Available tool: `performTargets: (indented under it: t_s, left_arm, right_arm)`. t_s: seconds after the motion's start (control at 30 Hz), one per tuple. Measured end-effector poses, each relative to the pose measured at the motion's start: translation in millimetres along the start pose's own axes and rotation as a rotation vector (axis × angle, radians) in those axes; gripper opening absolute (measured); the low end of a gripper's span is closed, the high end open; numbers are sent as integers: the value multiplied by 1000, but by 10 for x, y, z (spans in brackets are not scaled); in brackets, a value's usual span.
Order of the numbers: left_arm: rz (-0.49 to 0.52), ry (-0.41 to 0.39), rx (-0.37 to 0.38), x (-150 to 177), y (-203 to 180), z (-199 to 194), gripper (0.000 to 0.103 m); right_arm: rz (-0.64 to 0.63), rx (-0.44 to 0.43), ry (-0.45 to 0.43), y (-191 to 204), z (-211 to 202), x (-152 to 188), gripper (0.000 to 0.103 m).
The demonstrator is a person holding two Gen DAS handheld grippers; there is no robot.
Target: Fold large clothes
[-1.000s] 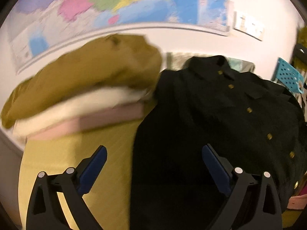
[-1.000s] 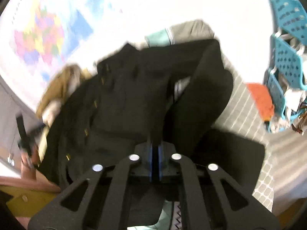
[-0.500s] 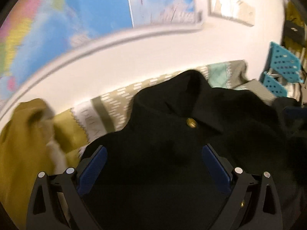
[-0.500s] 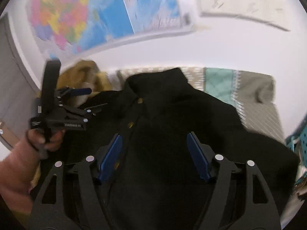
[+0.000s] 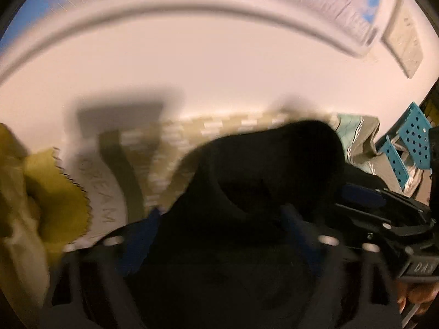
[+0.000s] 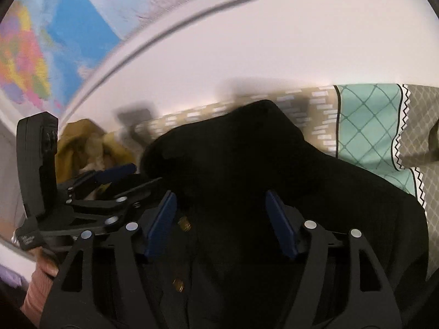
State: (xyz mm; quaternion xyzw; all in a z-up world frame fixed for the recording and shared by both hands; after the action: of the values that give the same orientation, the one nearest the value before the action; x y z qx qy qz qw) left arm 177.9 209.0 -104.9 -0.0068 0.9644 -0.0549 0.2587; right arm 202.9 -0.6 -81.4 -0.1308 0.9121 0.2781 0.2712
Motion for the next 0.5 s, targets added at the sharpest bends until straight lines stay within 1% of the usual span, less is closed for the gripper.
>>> performTargets:
  t_s: [0.03,0.07,0.1,0.13,0.17,0.2,0.23,0.3,0.4,0.43,0.5]
  left_arm:
    - [-6,32,20,-14,6,76,54]
    - [-14,52,32,-17,10,140,49]
    - [-12,50,23,-21,12,154,40]
    - [-9,39,11,-24,4,143,33]
    - [-3,35,10,-28,-13,133,30]
    - [5,29,-3,-31,-24,120,26]
    - [9,22,-10,-35,-33,110,23]
    - [2,0,-6,-70,-24,82,19]
    - [-38,-28,18,-154,10,-19,18]
    - [-40,-42,24,-200,-5,-74,18]
    - [-28,-63,25,-271,-65,-148,18]
  right_arm:
    - [-4,32,10,15,50,3,64]
    - [-1,60,18,3,90,-3,53]
    - [-3,81,25,-8,121,-6,46]
    - [-12,85,27,-15,151,-26,31]
    - [-18,85,21,-18,149,-33,12]
    - [-10,68,19,-34,131,-41,7]
    - [-9,57,16,-43,107,-45,5]
    - [-12,29,-14,-45,46,-78,4]
    - [-1,-26,-75,-50,-148,-159,3]
    - [4,-45,-100,-54,-222,-209,2]
    - [2,-51,-128,-39,-314,-302,2]
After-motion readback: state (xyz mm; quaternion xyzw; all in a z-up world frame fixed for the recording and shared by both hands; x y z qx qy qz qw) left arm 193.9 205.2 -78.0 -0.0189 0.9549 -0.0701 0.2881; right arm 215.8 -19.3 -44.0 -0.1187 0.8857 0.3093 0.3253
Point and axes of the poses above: each gripper's, at about its wrist camera, not at the fingertips, and z roughly the way its jaws point, y to its left, x to its underside, the point moved 2 cm from there along z, roughly the way its jaws point, and after that the axes turned 6 degrees about z, right-handed, at the moved point
